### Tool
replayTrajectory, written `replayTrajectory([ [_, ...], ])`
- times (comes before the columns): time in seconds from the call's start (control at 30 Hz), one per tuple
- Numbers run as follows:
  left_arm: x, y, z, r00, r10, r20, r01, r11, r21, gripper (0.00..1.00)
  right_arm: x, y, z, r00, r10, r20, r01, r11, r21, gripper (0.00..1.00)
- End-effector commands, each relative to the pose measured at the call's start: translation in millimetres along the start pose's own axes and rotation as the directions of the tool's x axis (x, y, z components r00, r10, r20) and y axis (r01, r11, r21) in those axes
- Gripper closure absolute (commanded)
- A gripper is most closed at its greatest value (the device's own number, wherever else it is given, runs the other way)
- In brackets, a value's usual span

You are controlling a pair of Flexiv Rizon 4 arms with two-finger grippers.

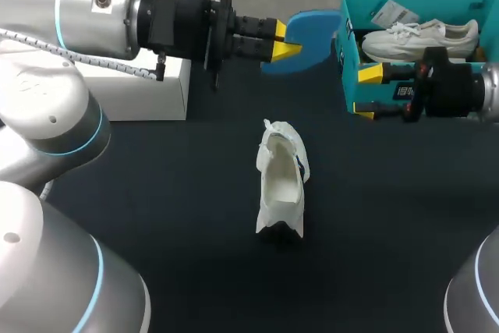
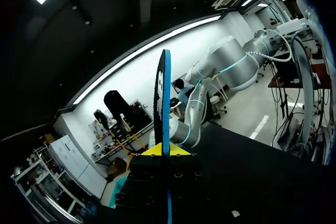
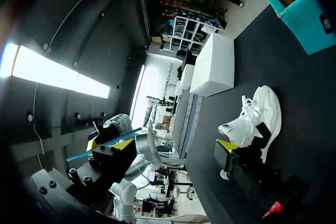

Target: Take the shoe out of the shoebox, open the shoe tongue, remove and reinsert the insole, then place the shoe into the shoebox

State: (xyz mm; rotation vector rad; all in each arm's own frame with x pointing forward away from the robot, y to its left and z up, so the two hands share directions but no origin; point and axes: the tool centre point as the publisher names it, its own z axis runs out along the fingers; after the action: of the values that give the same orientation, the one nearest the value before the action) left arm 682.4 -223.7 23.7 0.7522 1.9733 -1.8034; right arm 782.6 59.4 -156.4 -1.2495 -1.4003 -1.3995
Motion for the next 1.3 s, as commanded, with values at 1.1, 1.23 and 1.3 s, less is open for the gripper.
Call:
replayTrajectory([
  [1.1,27.4,54.8,-1.6,0.489,0.872,-0.042,-0.873,0.488,-0.021,1.00,4.2,1.0,1.2,1.000,-0.012,0.014,0.012,1.000,-0.012,0.00],
  [1.23,34.6,68.7,4.7,0.511,0.858,-0.040,-0.859,0.509,-0.050,1.00,12.1,4.5,1.2,0.998,-0.016,0.059,0.017,1.000,-0.025,0.00],
  [1.3,38.2,74.2,8.2,0.530,0.847,-0.029,-0.847,0.529,-0.052,1.00,15.7,6.3,2.0,0.997,-0.020,0.076,0.022,0.999,-0.029,0.00],
])
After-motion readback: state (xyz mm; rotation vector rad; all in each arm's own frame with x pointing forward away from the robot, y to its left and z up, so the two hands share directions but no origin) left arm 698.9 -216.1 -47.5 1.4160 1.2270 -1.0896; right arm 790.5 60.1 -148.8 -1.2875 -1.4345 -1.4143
